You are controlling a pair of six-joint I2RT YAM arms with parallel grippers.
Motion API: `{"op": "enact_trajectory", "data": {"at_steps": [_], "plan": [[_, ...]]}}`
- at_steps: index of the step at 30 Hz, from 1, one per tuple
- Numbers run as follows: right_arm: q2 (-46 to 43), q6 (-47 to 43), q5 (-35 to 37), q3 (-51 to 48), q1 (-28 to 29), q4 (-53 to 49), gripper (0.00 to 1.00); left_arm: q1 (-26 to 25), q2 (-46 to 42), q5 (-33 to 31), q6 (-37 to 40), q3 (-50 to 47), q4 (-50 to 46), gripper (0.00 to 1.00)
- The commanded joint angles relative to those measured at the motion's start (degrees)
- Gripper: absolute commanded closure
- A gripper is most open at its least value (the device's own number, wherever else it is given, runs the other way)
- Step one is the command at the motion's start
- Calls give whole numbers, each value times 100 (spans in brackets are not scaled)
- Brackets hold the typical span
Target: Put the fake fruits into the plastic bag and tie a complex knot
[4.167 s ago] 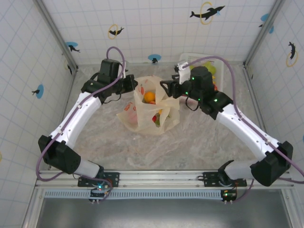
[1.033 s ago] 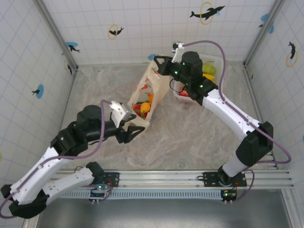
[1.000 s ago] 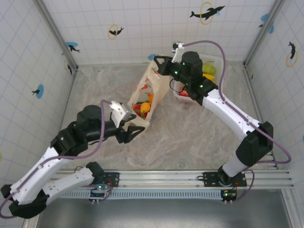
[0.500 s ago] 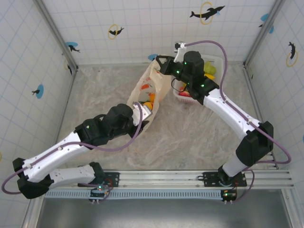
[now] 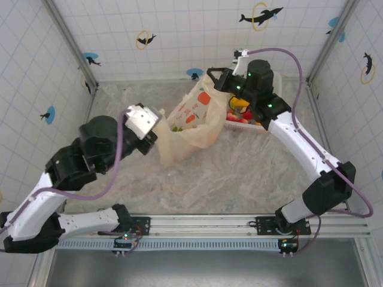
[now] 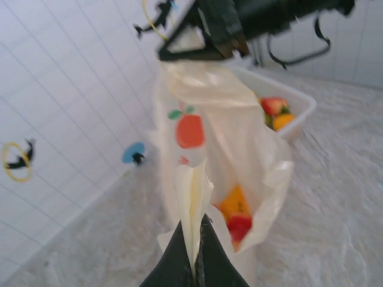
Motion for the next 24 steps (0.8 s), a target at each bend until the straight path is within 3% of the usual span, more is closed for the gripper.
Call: {"op": "enact_trajectory", "data": {"at_steps": [1,7,11,17,19,24], "plan": [[-530,252,-567,96,-89,-113,100,45,150,-377,524,507,194,100],[-1209,573,-743,-695,-388,48,97,543,256,149,470,6,727,100],[-1494,755,-919,-1256,-598,138,97,1526,190,1420,-1,-659,1312,100],[-1789,960,-1045,-2283,-676,366,96,1616,284,2332,-478,-1537,2133,100],[-1865,1063,-1033,-2588,-736,563,89,1616,372,2386,-610,-1672,2292,100],[-2142,442,-1303,-2479,-1012,252,49,1624,569,2482,-615,-1516,2489,100]]}}
